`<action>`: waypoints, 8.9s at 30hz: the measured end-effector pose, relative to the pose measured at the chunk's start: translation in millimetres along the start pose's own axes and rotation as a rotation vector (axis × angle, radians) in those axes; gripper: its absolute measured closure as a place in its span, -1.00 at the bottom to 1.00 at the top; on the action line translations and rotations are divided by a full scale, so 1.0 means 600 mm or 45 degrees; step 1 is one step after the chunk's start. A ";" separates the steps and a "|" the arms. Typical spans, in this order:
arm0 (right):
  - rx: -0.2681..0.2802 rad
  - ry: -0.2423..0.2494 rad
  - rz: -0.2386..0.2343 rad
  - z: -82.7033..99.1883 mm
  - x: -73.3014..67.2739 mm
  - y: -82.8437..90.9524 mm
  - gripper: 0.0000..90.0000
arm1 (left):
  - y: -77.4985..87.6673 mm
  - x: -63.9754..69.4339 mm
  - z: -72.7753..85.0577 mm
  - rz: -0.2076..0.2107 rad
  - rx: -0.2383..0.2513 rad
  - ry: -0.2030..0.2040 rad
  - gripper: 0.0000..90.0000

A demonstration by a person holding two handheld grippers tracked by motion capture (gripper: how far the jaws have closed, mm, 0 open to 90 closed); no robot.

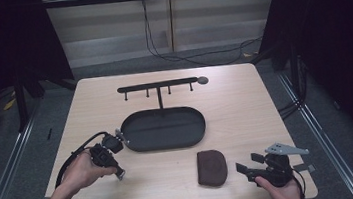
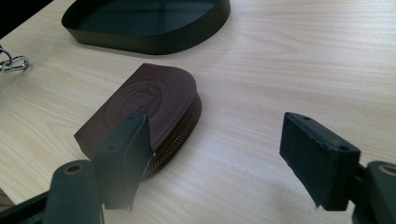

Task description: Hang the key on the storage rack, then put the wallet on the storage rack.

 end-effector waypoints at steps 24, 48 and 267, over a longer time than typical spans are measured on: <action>-0.011 0.003 -0.010 0.001 0.000 -0.001 -0.46 | 0.088 -0.009 -0.003 -0.046 -0.002 0.021 0.98; -0.026 0.004 -0.021 0.002 -0.002 -0.003 -0.47 | 0.162 -0.014 -0.022 -0.057 0.067 0.013 0.98; -0.866 0.297 0.010 -0.085 -0.102 -0.135 -0.67 | -0.048 0.022 0.158 0.051 0.888 0.093 -0.61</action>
Point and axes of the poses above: each handheld gripper's, and its own axes: y roughly backward along the jaws, z roughly out of its underside, x roughly to its right, the point moved 6 cm from there along -y, roughly forward along the jaws, and after that the axes turned 6 degrees about z, right-handed, at the moved point
